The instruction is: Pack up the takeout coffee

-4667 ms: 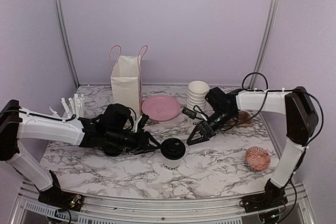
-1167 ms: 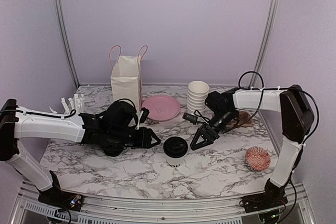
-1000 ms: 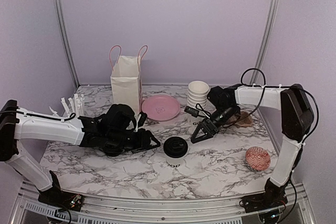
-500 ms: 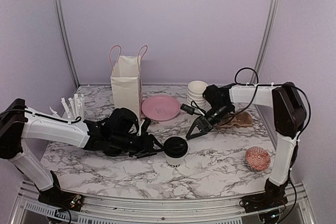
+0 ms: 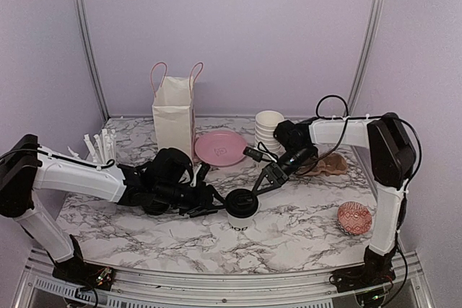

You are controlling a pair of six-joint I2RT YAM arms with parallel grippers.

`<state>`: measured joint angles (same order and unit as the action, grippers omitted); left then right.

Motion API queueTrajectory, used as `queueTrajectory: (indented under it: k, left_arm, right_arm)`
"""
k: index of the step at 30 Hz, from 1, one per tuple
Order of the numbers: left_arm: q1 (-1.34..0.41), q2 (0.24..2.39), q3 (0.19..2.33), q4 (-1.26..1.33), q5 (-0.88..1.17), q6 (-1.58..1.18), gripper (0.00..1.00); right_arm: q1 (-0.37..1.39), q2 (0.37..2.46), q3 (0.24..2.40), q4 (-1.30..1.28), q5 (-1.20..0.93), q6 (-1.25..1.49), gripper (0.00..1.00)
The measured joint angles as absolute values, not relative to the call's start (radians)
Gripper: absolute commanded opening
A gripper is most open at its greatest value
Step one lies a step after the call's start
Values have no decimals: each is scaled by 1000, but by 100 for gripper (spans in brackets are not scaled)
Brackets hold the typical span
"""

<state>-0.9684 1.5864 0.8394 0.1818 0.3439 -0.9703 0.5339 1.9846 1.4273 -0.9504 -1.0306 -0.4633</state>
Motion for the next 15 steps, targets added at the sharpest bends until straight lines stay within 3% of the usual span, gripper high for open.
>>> queueTrajectory:
  k: [15]
  left_arm:
    - [-991,1629,917,99,308,-851,39]
  right_arm:
    - [523,1986,1404,-925,-1019,-410,47]
